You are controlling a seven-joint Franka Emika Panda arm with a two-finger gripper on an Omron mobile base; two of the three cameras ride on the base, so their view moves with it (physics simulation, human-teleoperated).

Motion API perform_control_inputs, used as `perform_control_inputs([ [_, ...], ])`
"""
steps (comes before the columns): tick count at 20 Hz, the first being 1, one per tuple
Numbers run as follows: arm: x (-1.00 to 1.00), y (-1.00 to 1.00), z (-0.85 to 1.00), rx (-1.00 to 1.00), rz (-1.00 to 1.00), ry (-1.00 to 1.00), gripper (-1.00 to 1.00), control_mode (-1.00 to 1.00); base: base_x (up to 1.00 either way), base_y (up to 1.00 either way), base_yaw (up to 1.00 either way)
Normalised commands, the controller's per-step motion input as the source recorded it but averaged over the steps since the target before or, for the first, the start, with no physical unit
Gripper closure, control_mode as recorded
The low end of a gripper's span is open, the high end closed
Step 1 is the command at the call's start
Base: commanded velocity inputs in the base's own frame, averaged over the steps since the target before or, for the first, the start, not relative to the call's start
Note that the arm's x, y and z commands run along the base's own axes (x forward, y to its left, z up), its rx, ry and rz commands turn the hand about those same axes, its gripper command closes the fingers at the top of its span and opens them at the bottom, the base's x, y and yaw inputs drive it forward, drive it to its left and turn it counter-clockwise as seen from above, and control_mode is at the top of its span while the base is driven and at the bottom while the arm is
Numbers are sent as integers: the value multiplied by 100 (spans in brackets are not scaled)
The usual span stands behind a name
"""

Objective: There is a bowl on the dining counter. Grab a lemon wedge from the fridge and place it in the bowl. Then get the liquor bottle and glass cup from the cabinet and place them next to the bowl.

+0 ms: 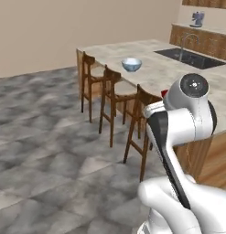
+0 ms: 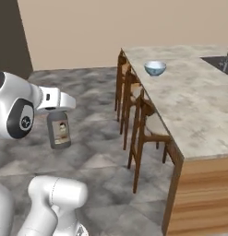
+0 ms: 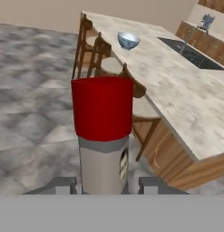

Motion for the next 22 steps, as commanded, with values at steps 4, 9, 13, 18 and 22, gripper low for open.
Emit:
perform_control_inputs([
  [4,0,0,0,0,0,0,100,100,81,100,-49],
  [9,0,0,0,0,0,0,100,100,85,100,-50],
  [13,0,0,0,0,0,0,100,100,75,99,-50],
  [18,0,0,0,0,0,0,100,100,62,100,-48],
  [22,0,0,0,0,0,0,100,100,57,96,-44],
])
